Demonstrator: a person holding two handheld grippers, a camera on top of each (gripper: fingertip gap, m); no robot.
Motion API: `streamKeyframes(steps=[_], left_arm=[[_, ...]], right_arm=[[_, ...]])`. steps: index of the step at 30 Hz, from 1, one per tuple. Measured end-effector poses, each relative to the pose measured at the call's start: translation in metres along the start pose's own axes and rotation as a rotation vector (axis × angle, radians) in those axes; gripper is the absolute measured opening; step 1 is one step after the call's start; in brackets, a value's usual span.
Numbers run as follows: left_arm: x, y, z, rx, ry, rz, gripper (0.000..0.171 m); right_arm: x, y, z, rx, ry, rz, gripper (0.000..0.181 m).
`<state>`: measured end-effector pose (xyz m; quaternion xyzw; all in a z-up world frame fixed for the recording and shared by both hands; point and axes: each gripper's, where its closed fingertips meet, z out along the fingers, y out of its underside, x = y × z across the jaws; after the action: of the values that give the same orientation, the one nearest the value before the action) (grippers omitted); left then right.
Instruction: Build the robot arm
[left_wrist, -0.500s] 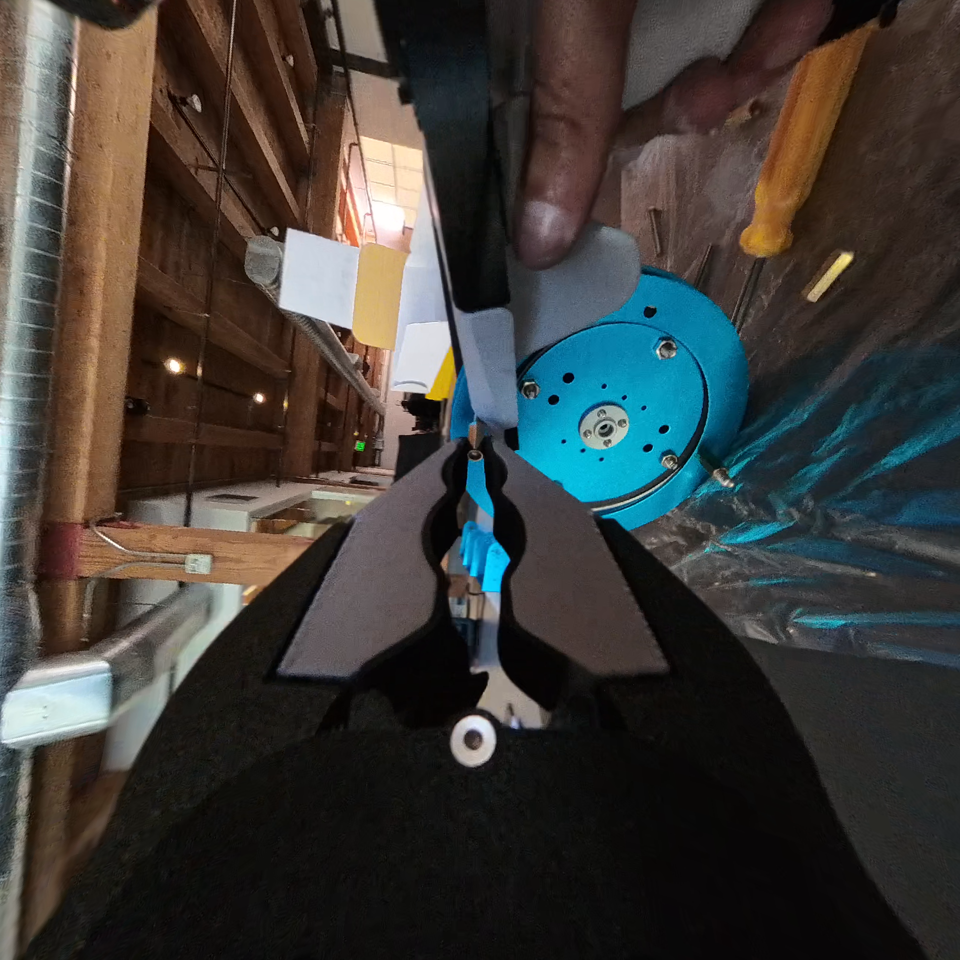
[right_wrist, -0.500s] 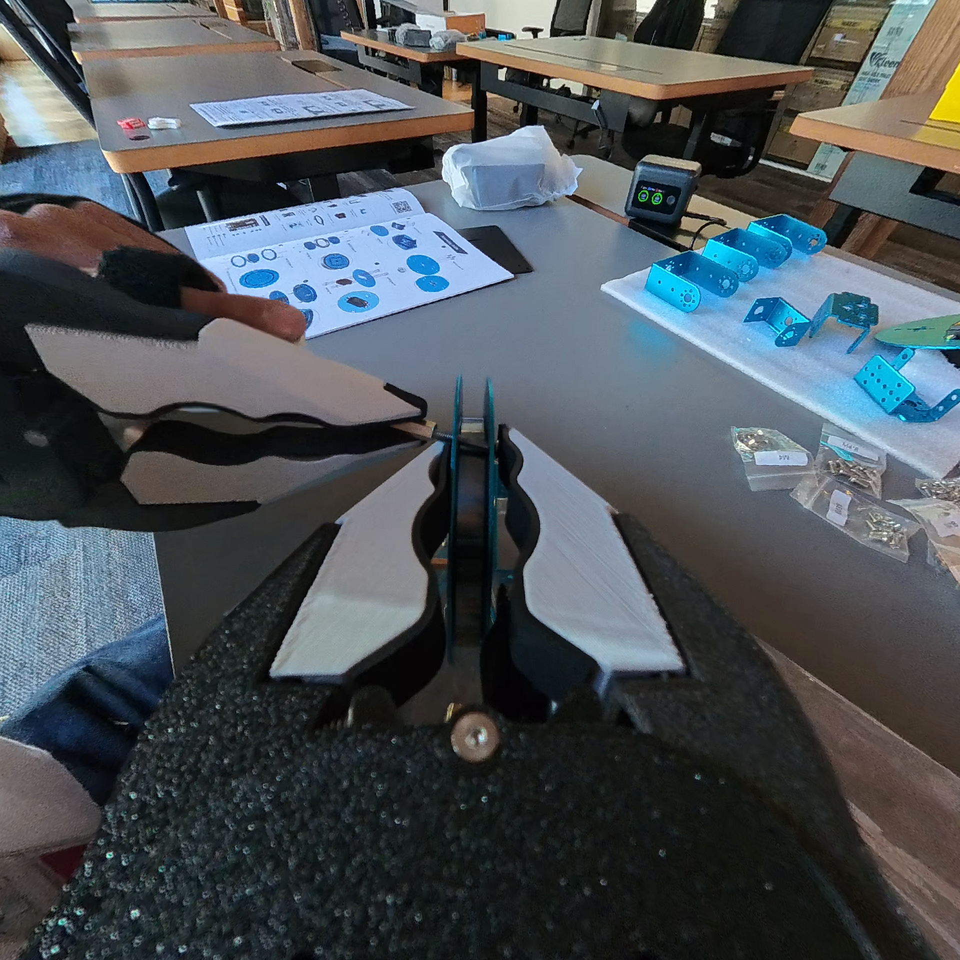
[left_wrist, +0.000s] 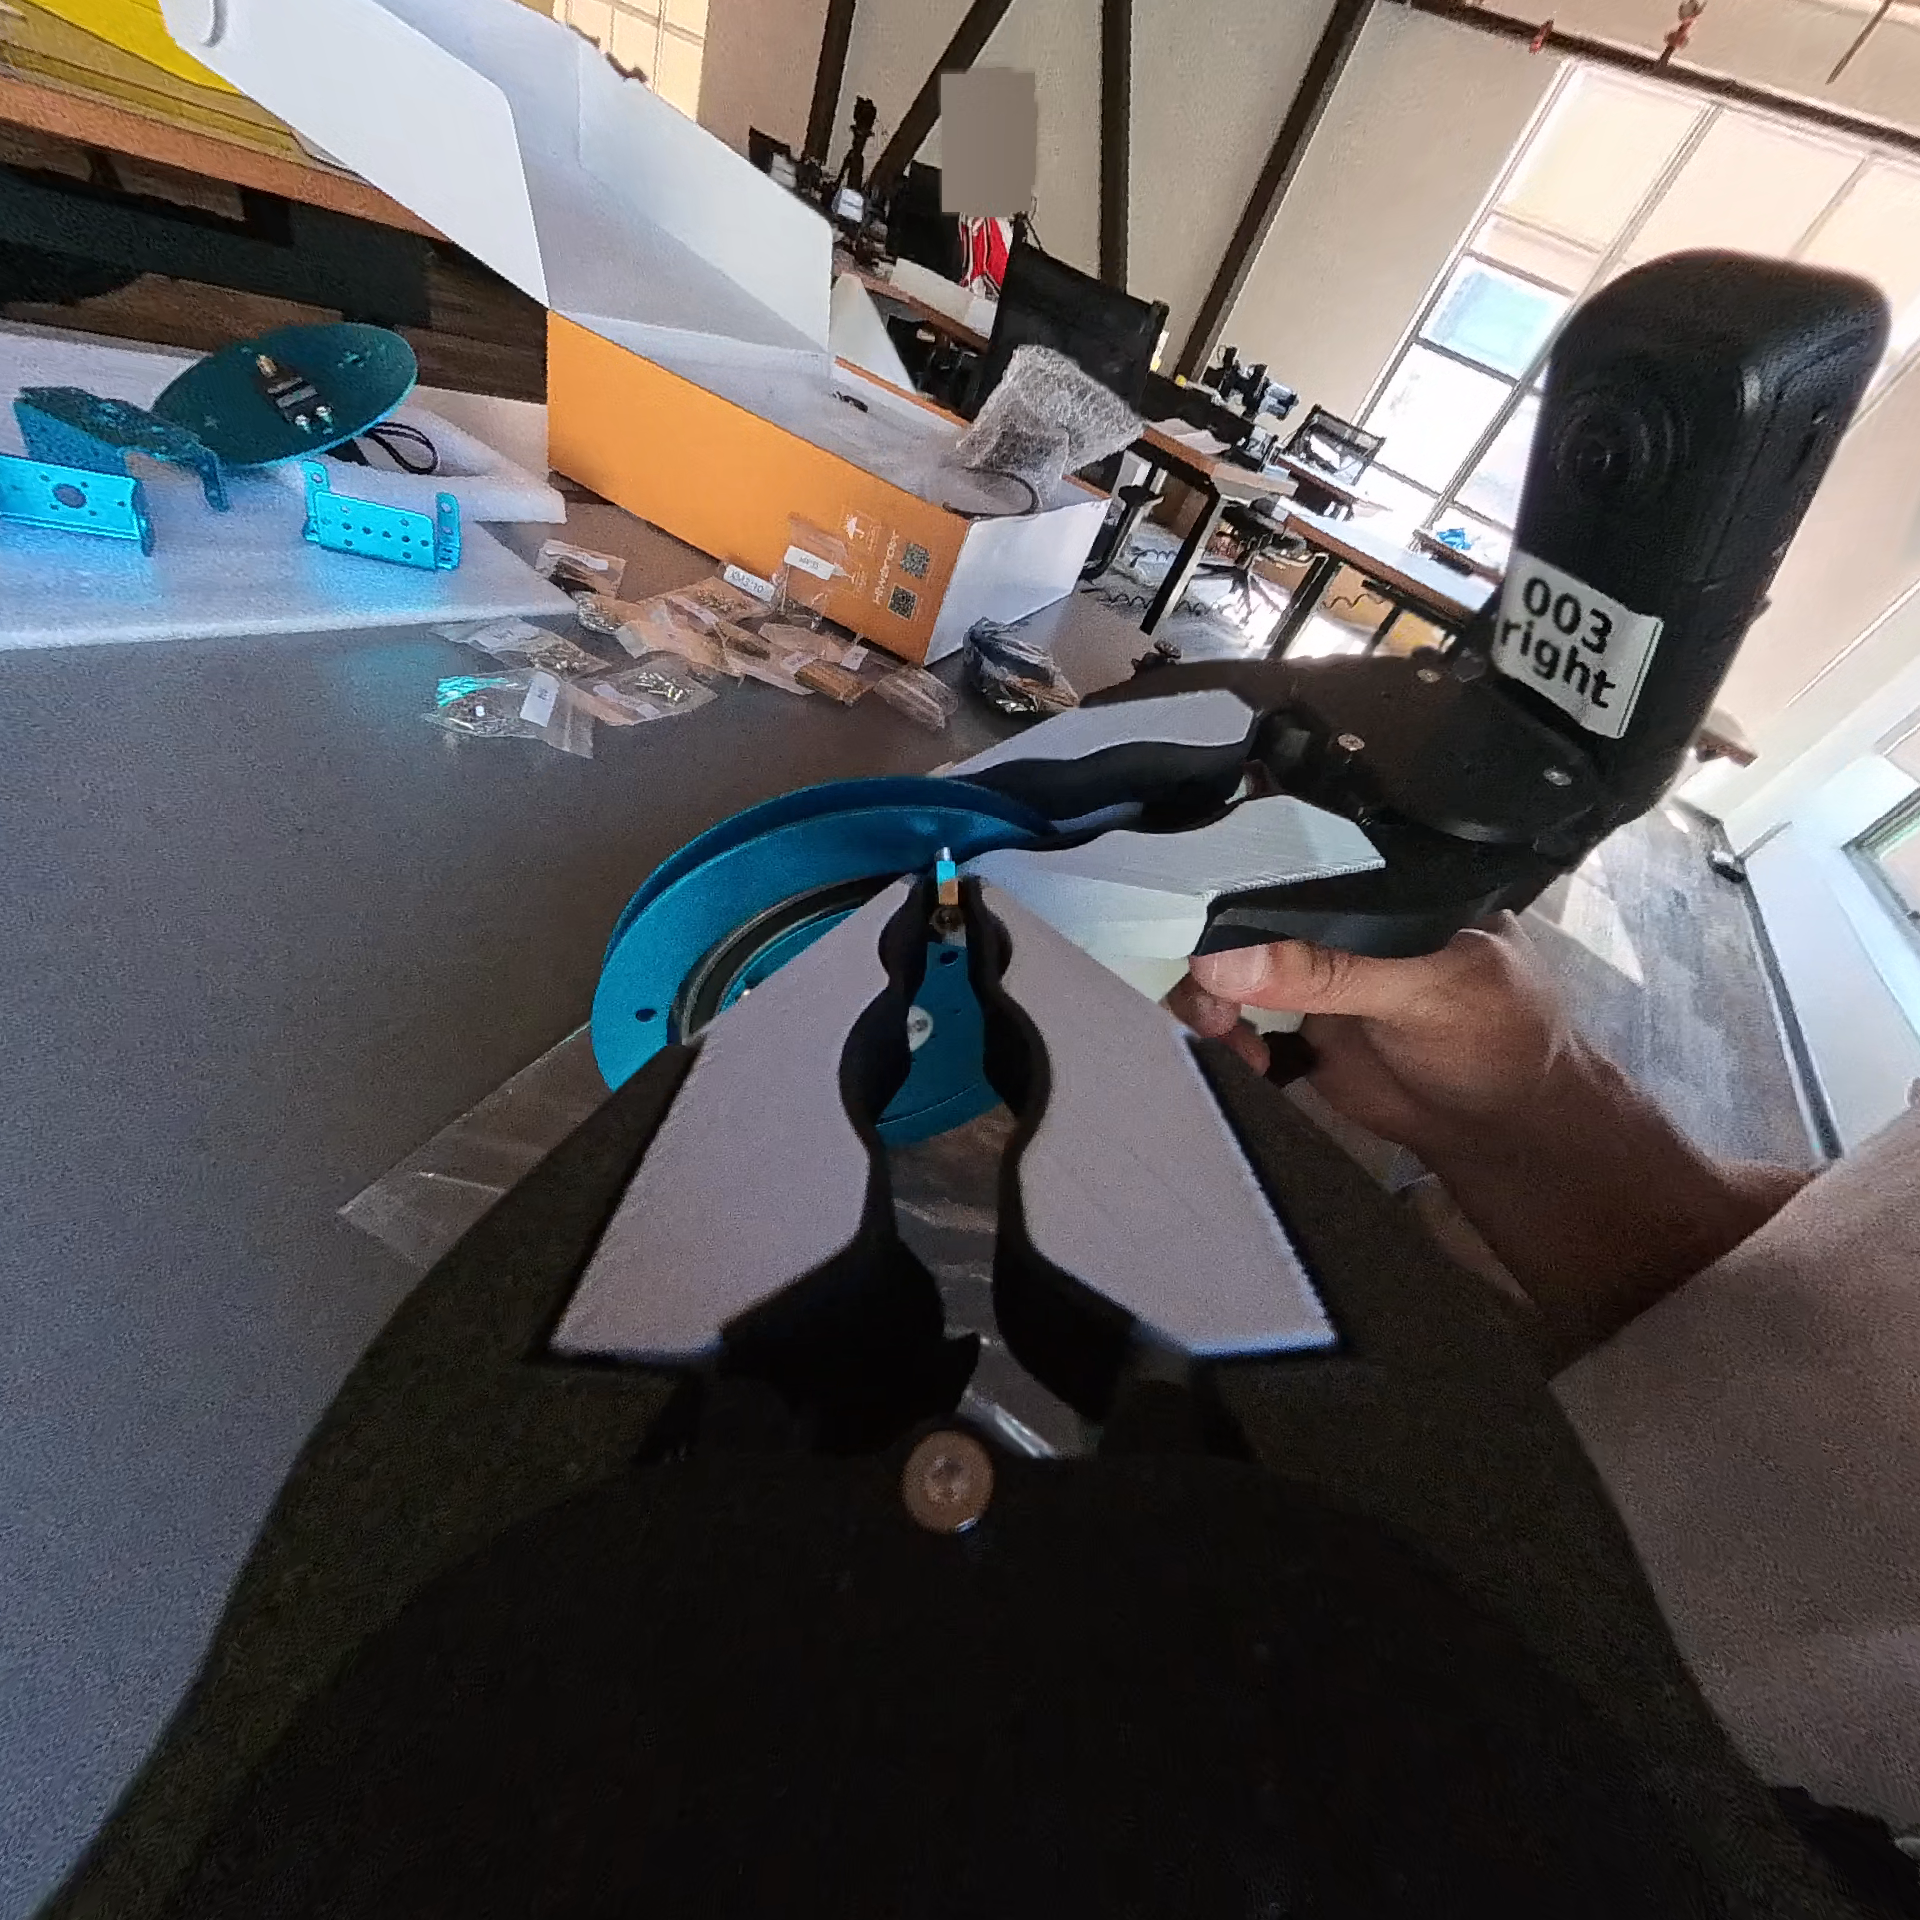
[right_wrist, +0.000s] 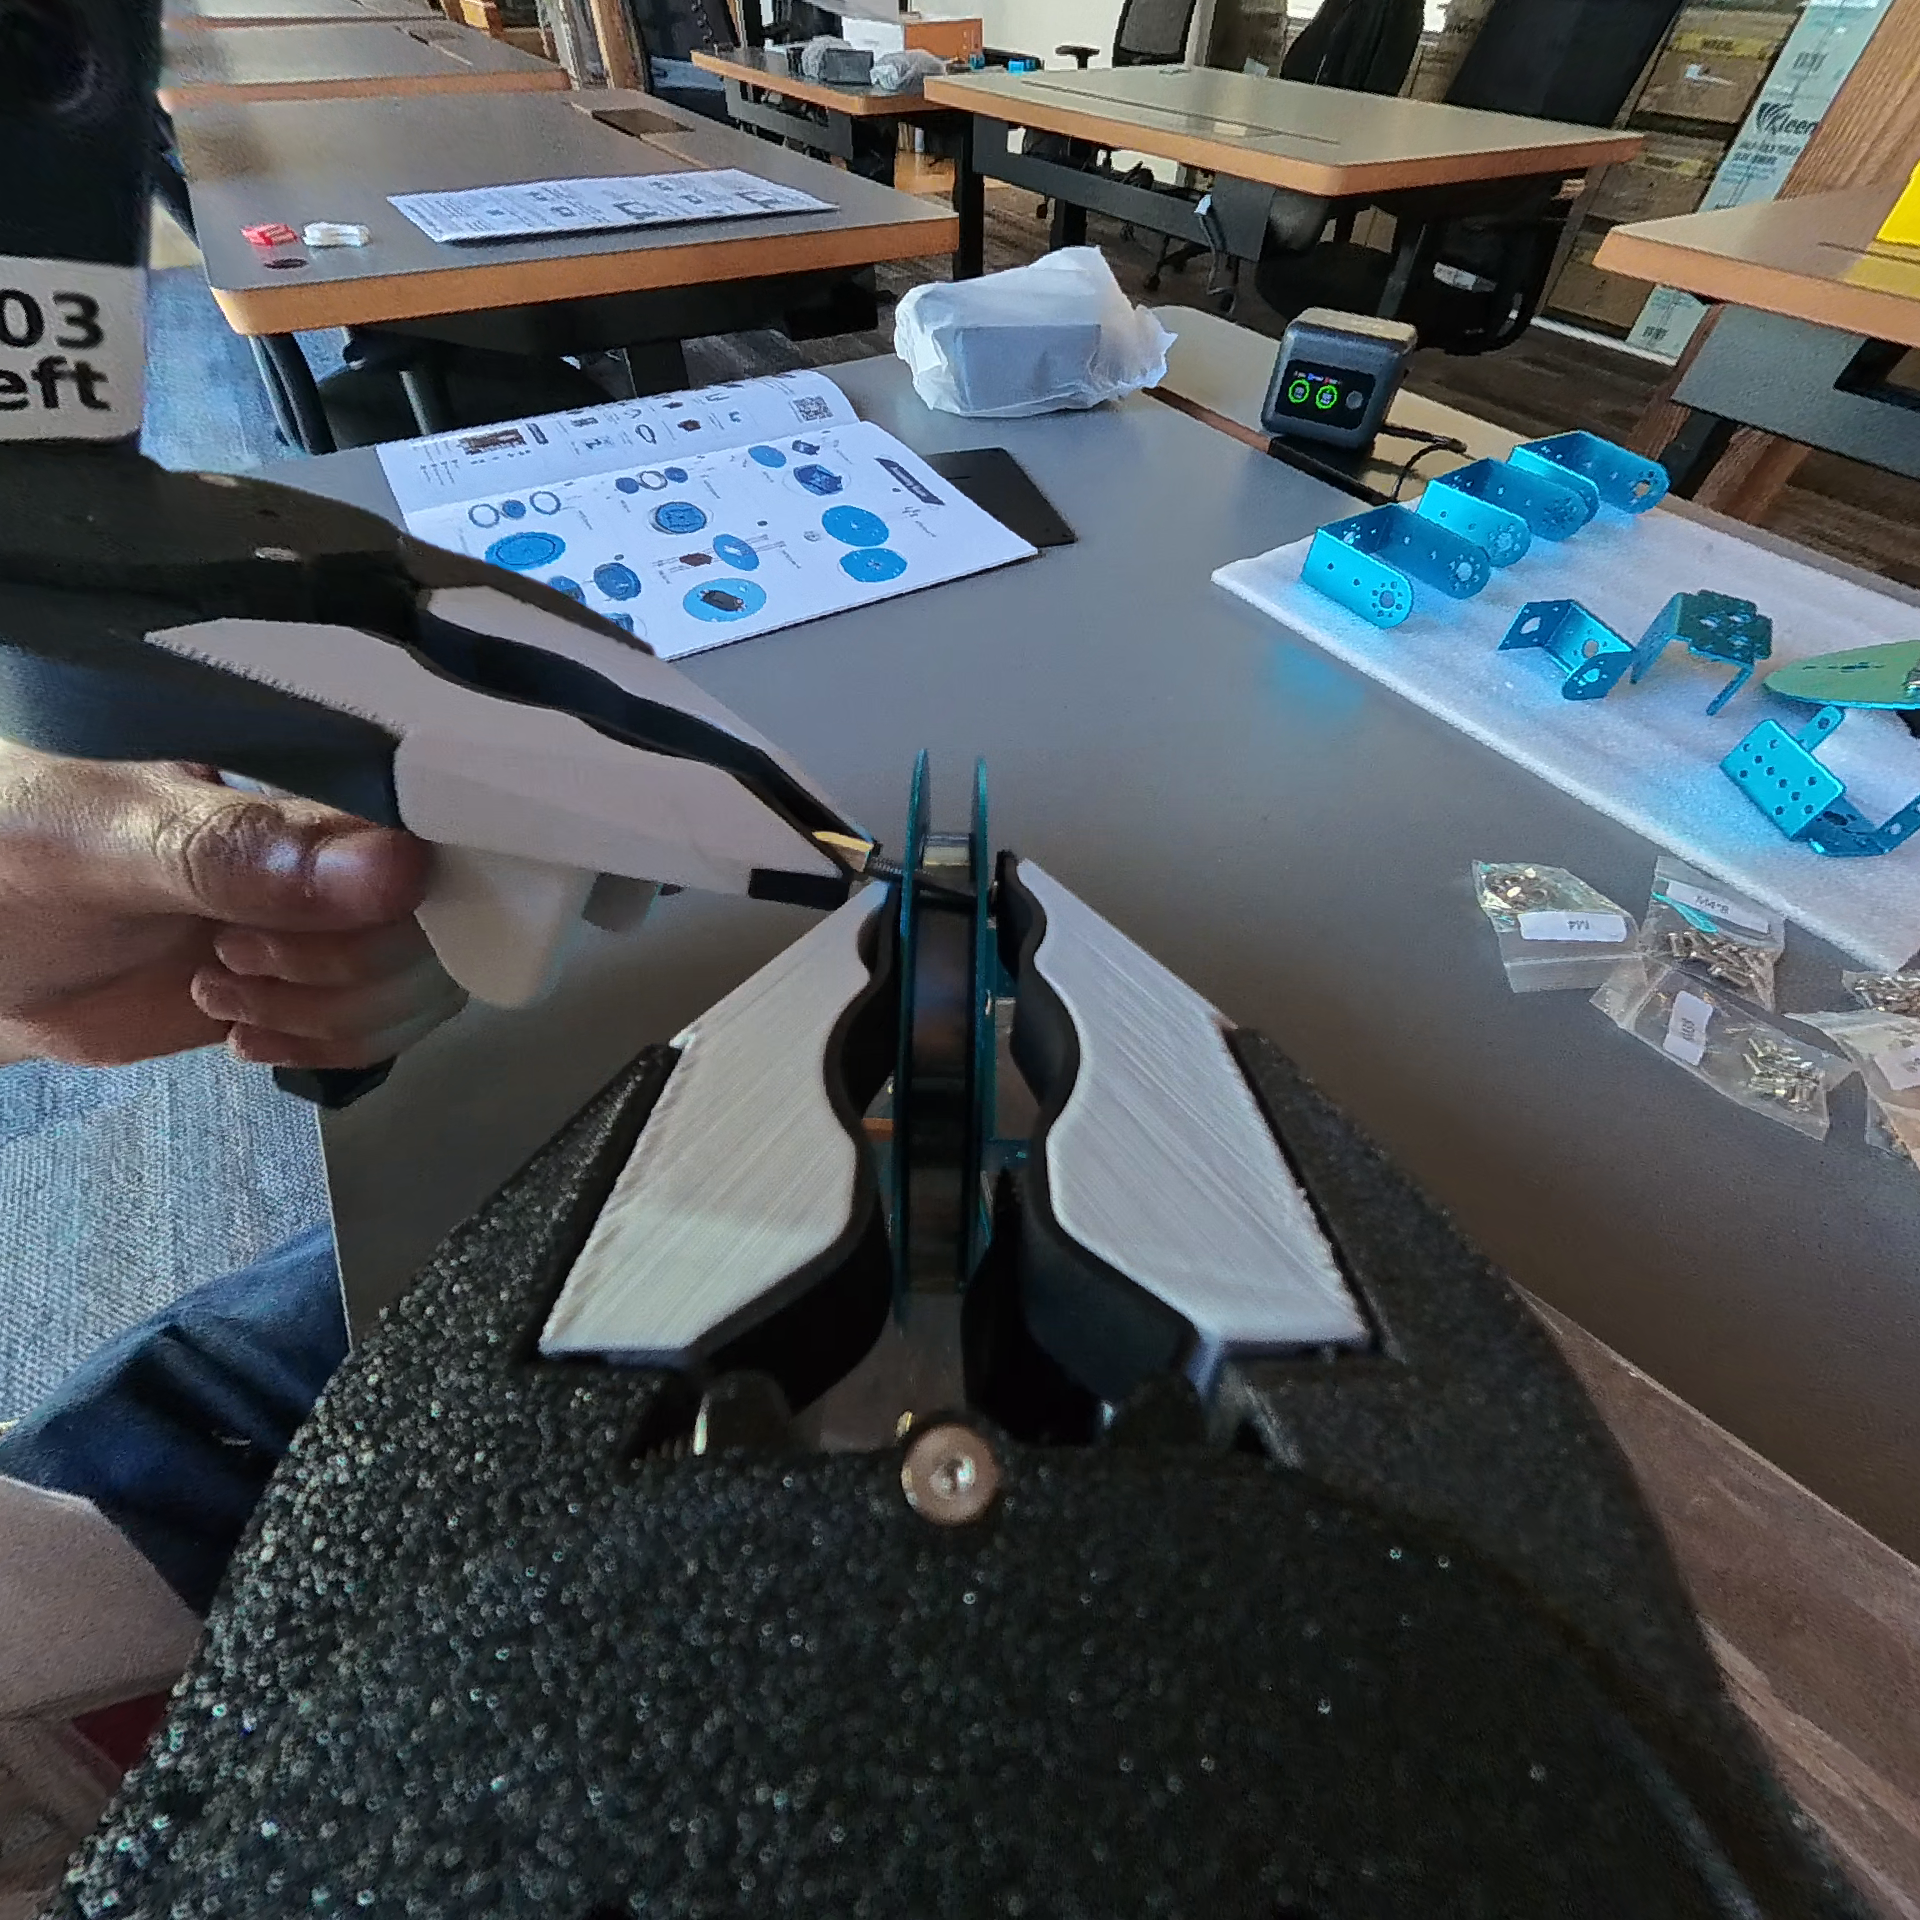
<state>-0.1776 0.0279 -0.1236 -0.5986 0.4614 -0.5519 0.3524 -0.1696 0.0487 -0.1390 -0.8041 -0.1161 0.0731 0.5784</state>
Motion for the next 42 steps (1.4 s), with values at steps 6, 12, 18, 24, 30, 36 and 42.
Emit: streamKeyframes(steps=[6, 12, 18, 24, 30, 36, 42], left_arm=[[-0.001, 0.002, 0.001, -0.125, -0.306, 1.034, 0.004], [0.0, 0.002, 0.003, -0.19, -0.368, 1.753, 0.005], [0.0, 0.004, 0.001, -0.172, -0.232, 0.814, 0.005], [0.005, 0.008, -0.006, -0.084, -0.047, 0.16, 0.006], [0.006, 0.002, -0.009, -0.005, 0.157, -0.356, 0.006], [0.005, 0.003, -0.008, -0.012, 0.005, -0.098, 0.005], [-0.002, 0.005, -0.008, -0.27, -0.493, 1.302, 0.004]], right_arm=[[0.001, 0.001, -0.001, -0.003, -0.021, 0.036, 0.015], [0.003, 0.002, -0.003, -0.009, -0.011, 0.024, 0.015], [0.001, 0.001, -0.001, 0.006, -0.018, 0.042, 0.015], [-0.005, 0.001, 0.0, 0.001, -0.019, 0.016, 0.015], [-0.006, 0.001, 0.001, 0.0, -0.013, 0.006, 0.015], [-0.005, 0.001, 0.001, -0.009, -0.005, 0.001, 0.015], [-0.004, 0.001, 0.001, -0.015, 0.001, 0.009, 0.014]])
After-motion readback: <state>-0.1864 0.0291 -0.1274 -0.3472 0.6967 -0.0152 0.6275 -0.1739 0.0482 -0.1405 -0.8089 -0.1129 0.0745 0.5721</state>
